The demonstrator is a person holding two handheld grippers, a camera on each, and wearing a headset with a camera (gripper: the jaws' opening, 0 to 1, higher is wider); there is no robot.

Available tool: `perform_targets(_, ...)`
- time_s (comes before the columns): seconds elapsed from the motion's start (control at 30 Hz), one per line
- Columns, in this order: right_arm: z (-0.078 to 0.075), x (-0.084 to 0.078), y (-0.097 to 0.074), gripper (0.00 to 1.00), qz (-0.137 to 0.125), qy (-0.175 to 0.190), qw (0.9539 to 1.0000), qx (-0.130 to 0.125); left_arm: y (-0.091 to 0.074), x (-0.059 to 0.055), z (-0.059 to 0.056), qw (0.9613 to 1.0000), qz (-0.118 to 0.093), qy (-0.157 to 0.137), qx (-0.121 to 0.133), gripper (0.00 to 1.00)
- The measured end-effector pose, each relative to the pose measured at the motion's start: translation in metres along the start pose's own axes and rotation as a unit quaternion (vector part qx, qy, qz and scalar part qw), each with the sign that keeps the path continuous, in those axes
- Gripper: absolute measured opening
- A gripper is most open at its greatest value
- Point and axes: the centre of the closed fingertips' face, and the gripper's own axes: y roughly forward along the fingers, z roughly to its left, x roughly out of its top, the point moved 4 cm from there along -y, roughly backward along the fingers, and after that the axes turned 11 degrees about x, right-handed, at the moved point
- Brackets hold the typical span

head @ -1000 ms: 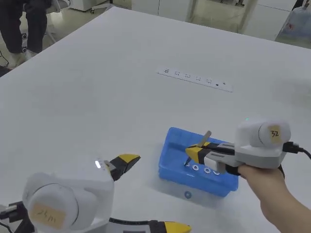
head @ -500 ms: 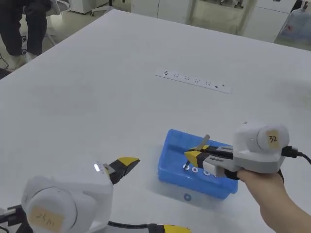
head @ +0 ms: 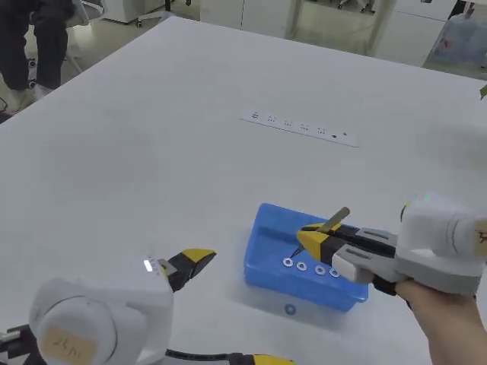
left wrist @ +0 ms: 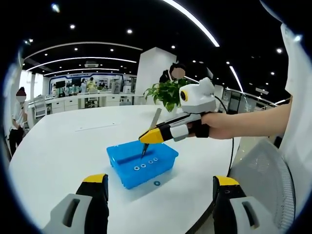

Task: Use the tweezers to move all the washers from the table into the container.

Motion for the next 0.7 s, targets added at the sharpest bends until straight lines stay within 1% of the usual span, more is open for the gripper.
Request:
perform_targets(0.07, 0.006, 0.004, -0.005, 0.03, -0.011, -0.003, 0.9999, -0.002, 0.000, 0.000, 0.000, 1.0000, 0.001, 0.000, 0.000, 0.90)
perform_targets(0.17, 0.012, 0.006, -0.010, 0.03, -0.023, -0.001, 0.9997, -0.002, 0.000, 0.000, 0.000, 1.0000, 0.001, 0.001, -0.001, 0.90)
perform_targets(0.3, 0.023, 0.002, -0.013, 0.03, -0.026, 0.001, 0.9996, 0.009, 0.000, -0.001, 0.000, 1.0000, 0.002, 0.001, -0.002, 0.90)
perform_targets(0.4, 0.033, -0.010, -0.010, 0.03, -0.010, 0.003, 0.9995, 0.030, 0.000, -0.001, 0.000, 1.0000, 0.003, 0.002, -0.001, 0.90)
perform_targets(0.43, 0.035, -0.014, -0.009, 0.03, -0.007, 0.004, 0.9994, 0.034, 0.001, -0.001, 0.000, 1.0000, 0.003, 0.002, -0.002, 0.90)
perform_targets(0.5, 0.038, -0.023, -0.006, 0.03, 0.010, 0.001, 0.9991, 0.040, 0.001, -0.002, 0.000, 1.0000, 0.004, 0.003, -0.001, 0.90)
perform_targets(0.57, 0.040, -0.037, -0.005, 0.03, 0.049, -0.010, 0.9978, 0.044, 0.001, -0.002, 0.000, 1.0000, 0.005, 0.004, -0.001, 0.90)
perform_targets(0.63, 0.039, -0.048, -0.003, 0.03, 0.077, -0.013, 0.9958, 0.048, 0.001, -0.002, -0.001, 1.0000, 0.005, 0.005, -0.002, 0.90)
perform_targets(0.7, 0.038, -0.050, -0.001, 0.04, 0.070, -0.012, 0.9964, 0.046, 0.001, -0.002, -0.001, 1.0000, 0.004, 0.004, -0.004, 0.90)
